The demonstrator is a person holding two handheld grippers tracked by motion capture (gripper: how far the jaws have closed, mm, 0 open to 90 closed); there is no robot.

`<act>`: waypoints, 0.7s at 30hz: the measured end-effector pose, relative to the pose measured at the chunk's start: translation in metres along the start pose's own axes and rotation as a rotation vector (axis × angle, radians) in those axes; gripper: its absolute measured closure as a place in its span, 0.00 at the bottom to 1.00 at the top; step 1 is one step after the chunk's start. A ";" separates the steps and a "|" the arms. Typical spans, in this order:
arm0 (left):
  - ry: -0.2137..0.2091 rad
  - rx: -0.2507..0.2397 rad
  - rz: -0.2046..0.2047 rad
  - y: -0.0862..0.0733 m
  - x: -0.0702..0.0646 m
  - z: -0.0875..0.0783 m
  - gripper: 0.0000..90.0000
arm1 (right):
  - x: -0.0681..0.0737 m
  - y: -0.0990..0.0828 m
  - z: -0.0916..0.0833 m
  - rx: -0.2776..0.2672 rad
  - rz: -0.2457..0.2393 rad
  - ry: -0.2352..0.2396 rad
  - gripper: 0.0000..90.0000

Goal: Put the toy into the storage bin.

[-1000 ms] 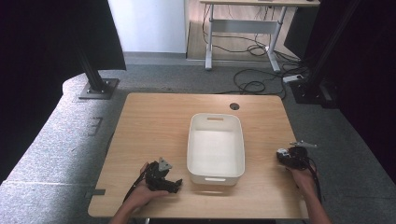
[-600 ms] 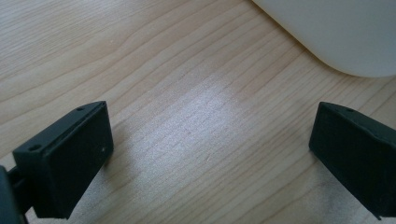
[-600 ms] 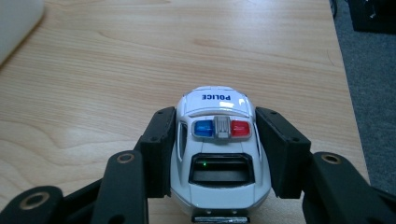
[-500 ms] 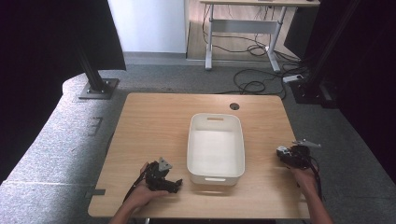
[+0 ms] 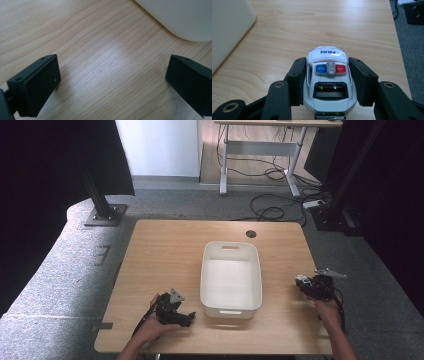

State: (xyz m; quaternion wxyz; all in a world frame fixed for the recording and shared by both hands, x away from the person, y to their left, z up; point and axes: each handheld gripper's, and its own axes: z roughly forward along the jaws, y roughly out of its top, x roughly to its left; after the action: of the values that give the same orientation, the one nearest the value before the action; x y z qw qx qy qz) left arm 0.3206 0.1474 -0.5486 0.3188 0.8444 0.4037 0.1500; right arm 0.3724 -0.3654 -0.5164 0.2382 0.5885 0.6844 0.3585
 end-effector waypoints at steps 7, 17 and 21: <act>0.001 0.000 0.000 0.000 0.000 0.000 0.00 | 0.005 0.003 -0.006 -0.014 -0.011 0.011 0.56; 0.000 0.000 0.000 0.000 0.000 0.000 0.00 | 0.012 0.009 -0.017 -0.037 -0.017 0.024 0.56; 0.000 0.000 0.000 0.000 0.000 0.000 0.00 | 0.013 0.010 -0.021 -0.037 -0.013 0.024 0.56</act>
State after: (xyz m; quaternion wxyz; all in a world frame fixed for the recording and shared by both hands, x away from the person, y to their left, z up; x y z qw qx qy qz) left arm 0.3206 0.1473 -0.5487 0.3188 0.8442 0.4038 0.1502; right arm 0.3606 -0.3567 -0.4943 0.2432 0.5754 0.6842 0.3764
